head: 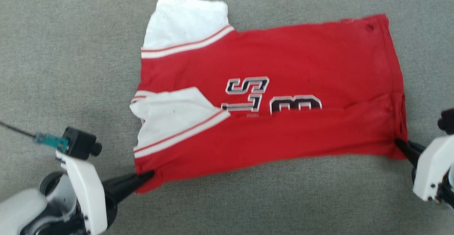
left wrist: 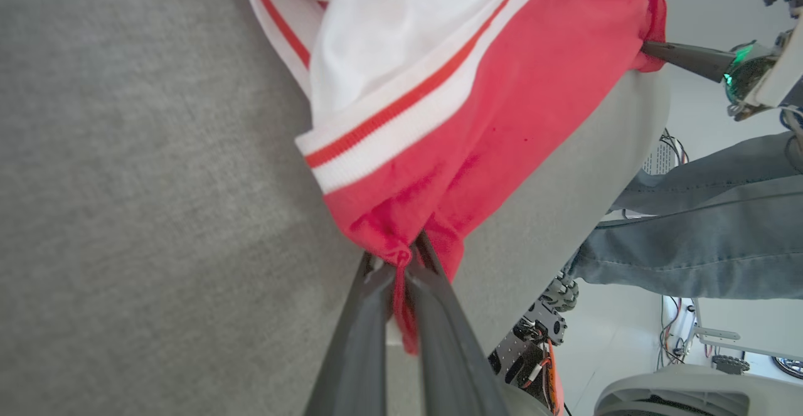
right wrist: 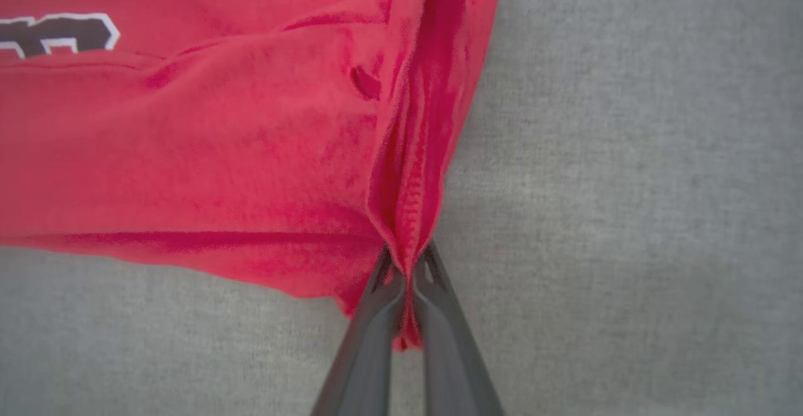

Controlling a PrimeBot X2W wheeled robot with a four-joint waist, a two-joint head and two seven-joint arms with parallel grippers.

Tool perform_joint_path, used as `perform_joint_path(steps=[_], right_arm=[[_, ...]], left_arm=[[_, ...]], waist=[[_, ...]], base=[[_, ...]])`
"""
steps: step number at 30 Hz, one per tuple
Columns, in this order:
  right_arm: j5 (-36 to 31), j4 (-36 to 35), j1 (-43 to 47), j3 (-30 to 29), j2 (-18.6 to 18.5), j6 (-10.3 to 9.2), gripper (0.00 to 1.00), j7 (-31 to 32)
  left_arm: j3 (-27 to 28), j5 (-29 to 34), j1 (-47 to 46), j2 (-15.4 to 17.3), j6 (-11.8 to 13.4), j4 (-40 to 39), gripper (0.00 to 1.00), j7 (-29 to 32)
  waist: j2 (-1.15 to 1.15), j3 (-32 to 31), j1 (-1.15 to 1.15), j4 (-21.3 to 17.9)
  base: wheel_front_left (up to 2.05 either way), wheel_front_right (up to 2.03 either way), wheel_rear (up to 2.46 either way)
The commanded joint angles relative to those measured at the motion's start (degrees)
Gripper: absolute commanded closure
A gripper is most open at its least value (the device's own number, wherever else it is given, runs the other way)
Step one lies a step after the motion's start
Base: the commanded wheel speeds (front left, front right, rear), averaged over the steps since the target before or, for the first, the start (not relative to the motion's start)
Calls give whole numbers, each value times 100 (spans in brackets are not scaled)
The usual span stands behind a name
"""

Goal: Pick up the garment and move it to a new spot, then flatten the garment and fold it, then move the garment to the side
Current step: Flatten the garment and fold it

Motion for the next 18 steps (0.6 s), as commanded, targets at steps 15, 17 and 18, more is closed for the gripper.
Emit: perform_joint_path(steps=[15,17,18], right_arm=[[-475,-961,854,-644,366,-4,0,-780],[-661,-1069,763,-603,457,-4,0,-1259],[-745,-1103,732,-543,494,-4,0,-1488]], left_arm=[[1,169,656,287,16,-189,0,-1391],[105,159,660,362,16,-141,0,-1636],[164,160,649,398,16,-120,0,-1765]], waist=[[0,-141,0,-58],[0,-116,0,-130],[0,-99,0,-174]], base=[[0,0,0],[0,0,0],[0,0,0]])
